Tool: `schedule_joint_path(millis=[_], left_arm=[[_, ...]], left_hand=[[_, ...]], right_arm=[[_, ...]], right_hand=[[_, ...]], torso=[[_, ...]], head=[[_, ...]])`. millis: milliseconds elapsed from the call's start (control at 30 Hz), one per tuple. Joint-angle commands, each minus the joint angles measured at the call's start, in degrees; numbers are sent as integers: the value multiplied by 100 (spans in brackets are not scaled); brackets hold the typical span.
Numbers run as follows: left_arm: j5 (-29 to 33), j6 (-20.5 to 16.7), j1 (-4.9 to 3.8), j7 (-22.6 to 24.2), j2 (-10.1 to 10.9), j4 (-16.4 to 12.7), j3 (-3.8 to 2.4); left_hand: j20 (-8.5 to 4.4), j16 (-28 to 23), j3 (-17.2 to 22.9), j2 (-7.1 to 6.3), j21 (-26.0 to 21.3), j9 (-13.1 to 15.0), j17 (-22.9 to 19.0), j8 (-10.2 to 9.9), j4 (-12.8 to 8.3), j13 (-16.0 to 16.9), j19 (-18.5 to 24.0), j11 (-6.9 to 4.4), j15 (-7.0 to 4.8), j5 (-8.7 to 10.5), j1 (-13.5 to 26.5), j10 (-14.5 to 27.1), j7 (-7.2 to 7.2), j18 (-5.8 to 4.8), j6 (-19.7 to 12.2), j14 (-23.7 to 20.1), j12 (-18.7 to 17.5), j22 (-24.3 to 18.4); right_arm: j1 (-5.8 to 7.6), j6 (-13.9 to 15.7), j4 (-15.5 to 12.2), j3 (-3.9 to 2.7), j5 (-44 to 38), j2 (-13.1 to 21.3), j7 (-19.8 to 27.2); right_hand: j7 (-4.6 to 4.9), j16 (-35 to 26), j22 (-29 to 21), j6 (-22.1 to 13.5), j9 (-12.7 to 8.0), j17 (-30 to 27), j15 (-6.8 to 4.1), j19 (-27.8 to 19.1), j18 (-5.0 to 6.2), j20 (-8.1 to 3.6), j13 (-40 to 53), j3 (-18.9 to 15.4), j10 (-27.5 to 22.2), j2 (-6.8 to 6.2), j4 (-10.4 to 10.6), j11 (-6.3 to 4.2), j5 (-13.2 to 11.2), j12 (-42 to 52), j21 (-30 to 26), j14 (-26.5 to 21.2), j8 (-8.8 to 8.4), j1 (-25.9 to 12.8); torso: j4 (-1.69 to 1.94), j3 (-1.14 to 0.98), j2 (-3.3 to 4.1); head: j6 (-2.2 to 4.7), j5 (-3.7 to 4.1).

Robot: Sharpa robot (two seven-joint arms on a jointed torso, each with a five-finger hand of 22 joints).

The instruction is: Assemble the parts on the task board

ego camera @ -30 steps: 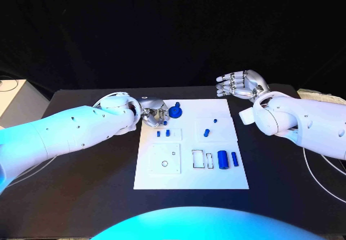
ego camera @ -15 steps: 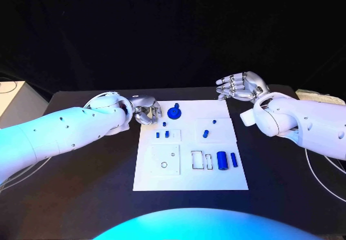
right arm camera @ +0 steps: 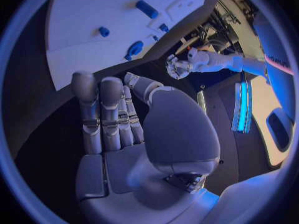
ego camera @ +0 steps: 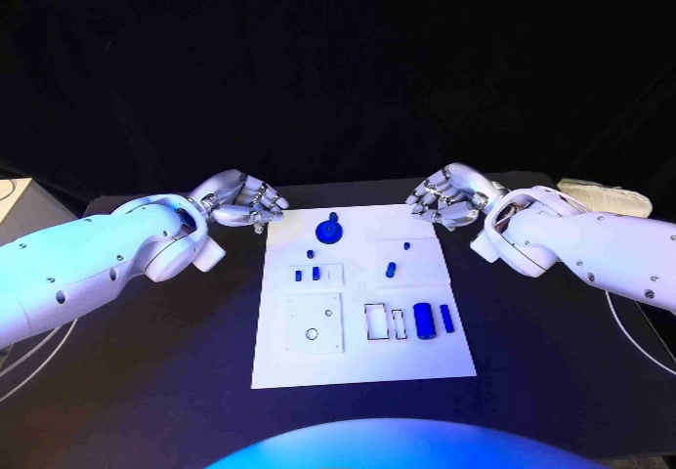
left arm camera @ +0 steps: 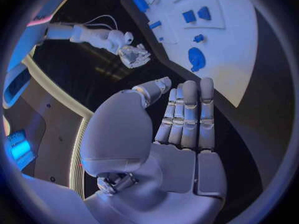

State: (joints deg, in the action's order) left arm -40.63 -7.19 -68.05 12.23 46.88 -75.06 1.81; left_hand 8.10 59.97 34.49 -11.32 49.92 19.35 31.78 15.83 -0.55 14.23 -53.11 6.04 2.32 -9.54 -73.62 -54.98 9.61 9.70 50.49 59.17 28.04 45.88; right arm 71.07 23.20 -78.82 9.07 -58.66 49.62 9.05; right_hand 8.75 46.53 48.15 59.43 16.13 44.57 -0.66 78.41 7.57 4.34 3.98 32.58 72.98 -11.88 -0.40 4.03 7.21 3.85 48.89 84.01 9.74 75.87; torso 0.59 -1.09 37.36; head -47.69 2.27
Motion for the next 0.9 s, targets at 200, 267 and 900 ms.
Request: schedule_joint_path(millis=[200,267,900], left_arm=[[2071,237,11,709,335,-459,-11],[2147,234,14,746,387,-530,-11],[2434,210,22,863,493,-756,-11]], left_hand=[[16,-296,-225,-73,-534,32,-161,-29,204,-162,-44,17,15,-6,110,-43,-2,87,-19,-114,-165,-403],[14,-304,-226,-63,-552,34,-166,-28,208,-170,-57,16,16,-7,99,-50,1,87,-15,-111,-172,-418],[12,-336,-239,-39,-632,36,-189,-40,207,-220,-144,48,30,-2,26,-45,50,84,-22,-85,-229,-495]], right_arm=[[-59,-373,-140,1,-3302,-23,-1248],[-73,-434,-165,3,-3533,-46,-1385],[-282,-846,-289,34,-4061,-269,-1735]], right_hand=[[-25,1552,1355,-74,63,1247,8,289,-198,39,-13,119,-111,-218,174,30,22,-35,1342,241,-36,-94],[-16,1867,1629,-97,83,1497,30,352,-239,51,-15,144,-208,-274,211,51,31,-28,1612,255,-47,-95],[2,2387,1855,-122,134,1822,81,366,-256,121,-16,76,-485,-325,339,103,-58,-6,1819,230,-81,-68]], torso=[[5,17,7],[13,22,11],[10,4,13]], head=[[112,174],[106,196],[75,162]])
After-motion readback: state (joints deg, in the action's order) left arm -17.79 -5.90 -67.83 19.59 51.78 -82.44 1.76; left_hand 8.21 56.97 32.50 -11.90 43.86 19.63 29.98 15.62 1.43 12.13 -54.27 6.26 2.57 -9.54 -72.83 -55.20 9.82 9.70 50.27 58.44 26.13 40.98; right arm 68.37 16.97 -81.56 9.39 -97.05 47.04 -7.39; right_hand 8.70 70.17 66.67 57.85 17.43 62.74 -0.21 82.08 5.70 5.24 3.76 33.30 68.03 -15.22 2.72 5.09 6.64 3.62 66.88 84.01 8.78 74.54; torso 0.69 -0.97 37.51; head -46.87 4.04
